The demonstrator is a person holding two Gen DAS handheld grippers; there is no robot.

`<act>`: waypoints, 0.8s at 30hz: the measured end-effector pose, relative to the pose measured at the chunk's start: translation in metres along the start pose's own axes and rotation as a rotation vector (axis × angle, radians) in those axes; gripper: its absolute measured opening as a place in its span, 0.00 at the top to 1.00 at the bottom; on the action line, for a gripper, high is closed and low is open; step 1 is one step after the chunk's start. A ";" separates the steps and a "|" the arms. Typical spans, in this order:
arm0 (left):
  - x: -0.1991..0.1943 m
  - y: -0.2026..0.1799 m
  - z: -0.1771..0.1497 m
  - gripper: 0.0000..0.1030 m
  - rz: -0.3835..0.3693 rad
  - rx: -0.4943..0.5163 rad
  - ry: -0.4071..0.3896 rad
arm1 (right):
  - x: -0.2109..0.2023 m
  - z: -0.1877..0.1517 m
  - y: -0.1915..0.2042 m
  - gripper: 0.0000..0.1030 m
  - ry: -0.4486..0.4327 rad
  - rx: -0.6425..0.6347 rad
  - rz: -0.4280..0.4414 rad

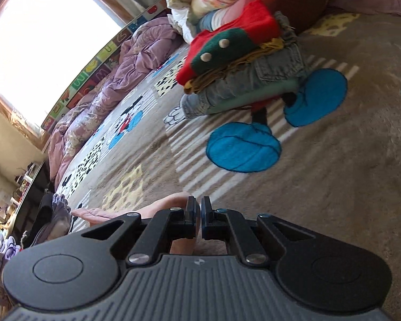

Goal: Fold clothes

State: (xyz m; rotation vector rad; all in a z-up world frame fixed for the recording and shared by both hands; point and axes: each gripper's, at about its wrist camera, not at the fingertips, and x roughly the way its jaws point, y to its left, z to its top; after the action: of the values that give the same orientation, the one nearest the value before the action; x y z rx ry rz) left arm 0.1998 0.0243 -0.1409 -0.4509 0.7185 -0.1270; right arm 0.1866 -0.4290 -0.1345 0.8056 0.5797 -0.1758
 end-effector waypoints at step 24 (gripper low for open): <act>-0.024 0.019 0.012 0.12 -0.039 -0.149 -0.106 | -0.034 -0.047 -0.040 0.42 0.052 0.052 0.081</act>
State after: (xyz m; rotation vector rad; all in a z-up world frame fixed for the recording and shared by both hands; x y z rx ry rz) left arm 0.1891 0.0523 -0.1266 -0.6097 0.6177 -0.0863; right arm 0.1240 -0.4246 -0.1672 0.8847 0.5923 -0.0964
